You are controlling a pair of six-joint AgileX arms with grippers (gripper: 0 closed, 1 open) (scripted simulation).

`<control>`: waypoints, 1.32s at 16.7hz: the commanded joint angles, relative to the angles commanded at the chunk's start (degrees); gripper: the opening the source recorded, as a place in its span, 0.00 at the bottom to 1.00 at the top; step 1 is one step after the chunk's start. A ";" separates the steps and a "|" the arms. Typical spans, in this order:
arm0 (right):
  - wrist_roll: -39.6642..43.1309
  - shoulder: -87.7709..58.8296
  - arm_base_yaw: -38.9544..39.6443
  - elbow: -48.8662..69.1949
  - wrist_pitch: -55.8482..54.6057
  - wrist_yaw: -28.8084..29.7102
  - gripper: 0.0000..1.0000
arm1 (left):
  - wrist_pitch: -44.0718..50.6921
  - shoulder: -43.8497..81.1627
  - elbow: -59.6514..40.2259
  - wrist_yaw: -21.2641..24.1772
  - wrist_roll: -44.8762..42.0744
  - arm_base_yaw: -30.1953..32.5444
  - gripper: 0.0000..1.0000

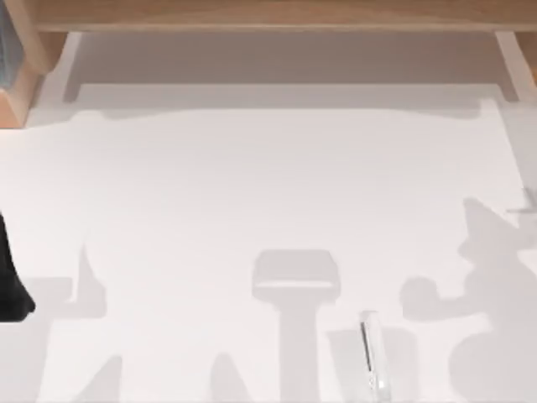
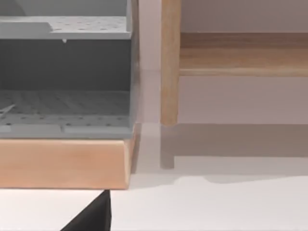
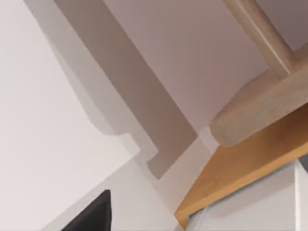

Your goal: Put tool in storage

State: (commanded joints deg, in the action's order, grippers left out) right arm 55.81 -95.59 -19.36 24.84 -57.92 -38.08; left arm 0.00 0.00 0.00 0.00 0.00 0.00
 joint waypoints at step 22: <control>-97.42 0.96 67.03 37.94 110.28 41.02 1.00 | 0.00 0.00 0.00 0.00 0.00 0.00 1.00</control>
State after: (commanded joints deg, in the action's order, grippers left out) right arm -41.61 -94.63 47.67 62.78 52.36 2.94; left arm 0.00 0.00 0.00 0.00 0.00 0.00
